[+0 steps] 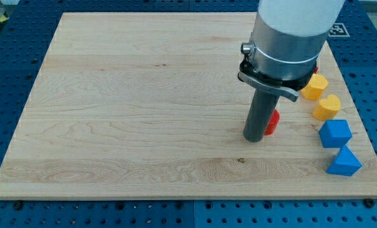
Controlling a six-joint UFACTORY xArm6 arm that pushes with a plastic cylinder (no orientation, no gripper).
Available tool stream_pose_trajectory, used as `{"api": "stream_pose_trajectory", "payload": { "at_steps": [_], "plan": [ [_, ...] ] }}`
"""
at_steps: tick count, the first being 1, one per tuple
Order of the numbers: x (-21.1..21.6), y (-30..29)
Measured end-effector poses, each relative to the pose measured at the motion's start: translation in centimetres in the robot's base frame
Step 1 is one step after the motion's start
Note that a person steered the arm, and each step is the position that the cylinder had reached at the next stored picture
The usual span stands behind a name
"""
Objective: Slide red circle to top right
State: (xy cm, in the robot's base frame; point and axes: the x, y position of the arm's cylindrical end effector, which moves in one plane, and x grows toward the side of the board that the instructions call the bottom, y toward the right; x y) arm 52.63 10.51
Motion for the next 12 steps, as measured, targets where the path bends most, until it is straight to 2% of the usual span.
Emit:
{"api": "stream_pose_trajectory", "payload": {
  "at_steps": [5, 7, 10, 12],
  "plan": [
    [1.9, 3.9],
    [0.7, 3.9],
    [-3.2, 3.3],
    [-4.0, 0.8]
  ]
}}
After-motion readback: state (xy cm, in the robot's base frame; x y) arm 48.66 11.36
